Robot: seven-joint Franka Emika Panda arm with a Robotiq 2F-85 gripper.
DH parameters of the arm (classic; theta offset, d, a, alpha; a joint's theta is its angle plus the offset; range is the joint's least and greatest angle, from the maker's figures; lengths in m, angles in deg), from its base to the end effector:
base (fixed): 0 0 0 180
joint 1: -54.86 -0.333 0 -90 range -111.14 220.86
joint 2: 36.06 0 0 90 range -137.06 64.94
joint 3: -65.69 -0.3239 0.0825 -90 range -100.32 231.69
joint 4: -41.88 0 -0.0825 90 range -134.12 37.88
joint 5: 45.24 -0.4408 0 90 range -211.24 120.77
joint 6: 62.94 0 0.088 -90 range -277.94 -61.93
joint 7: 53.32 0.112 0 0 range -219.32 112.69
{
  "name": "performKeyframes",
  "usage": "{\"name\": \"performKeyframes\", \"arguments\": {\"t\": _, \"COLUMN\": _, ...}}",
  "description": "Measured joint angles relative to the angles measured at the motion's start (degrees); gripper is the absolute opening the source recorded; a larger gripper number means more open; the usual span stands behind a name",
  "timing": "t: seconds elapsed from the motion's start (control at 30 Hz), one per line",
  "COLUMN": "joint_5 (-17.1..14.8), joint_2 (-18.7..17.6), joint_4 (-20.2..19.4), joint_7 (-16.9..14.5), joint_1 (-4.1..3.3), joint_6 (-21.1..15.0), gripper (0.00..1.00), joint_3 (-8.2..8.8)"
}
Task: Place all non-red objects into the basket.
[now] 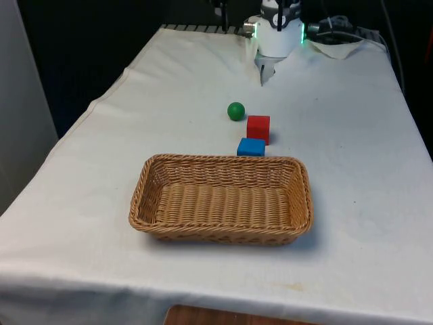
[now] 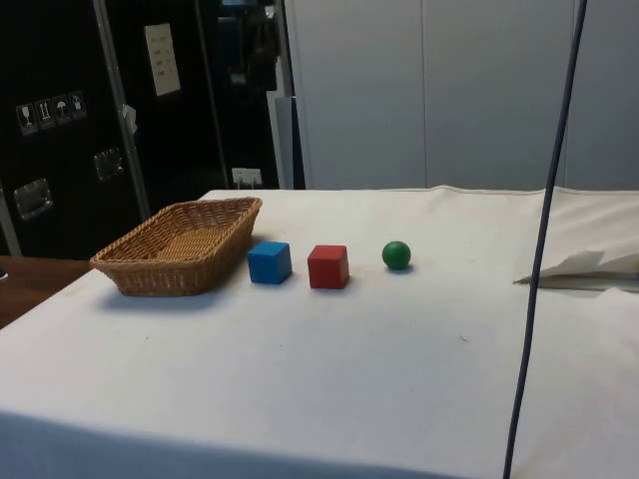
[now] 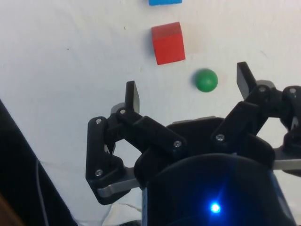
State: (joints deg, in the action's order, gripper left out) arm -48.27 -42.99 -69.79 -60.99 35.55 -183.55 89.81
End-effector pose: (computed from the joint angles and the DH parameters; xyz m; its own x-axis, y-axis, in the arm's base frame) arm 0.6371 -0.0456 0.4037 0.9986 0.0281 0.0454 0.0277 -0.9996 0.0088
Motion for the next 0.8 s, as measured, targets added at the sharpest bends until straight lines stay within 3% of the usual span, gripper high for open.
{"name": "performKeyframes", "arguments": {"t": 0.17, "joint_5": 0.0, "joint_2": -1.03, "joint_4": -0.63, "joint_7": 1.26, "joint_1": 0.0, "joint_6": -1.78, "gripper": 1.0, "joint_3": -0.86}}
{"name": "performKeyframes", "arguments": {"t": 0.5, "joint_5": -0.23, "joint_2": -2.92, "joint_4": -3.09, "joint_7": 2.75, "joint_1": 0.0, "joint_6": -6.76, "gripper": 1.0, "joint_3": -0.92}}
{"name": "performKeyframes", "arguments": {"t": 0.67, "joint_5": -0.46, "joint_2": -3.9, "joint_4": -4.47, "joint_7": 2.69, "joint_1": 0.23, "joint_6": -9.91, "gripper": 1.0, "joint_3": -0.46}}
{"name": "performKeyframes", "arguments": {"t": 0.8, "joint_5": -0.57, "joint_2": -3.95, "joint_4": -4.64, "joint_7": 1.83, "joint_1": 0.52, "joint_6": -10.14, "gripper": 1.0, "joint_3": 0.17}}
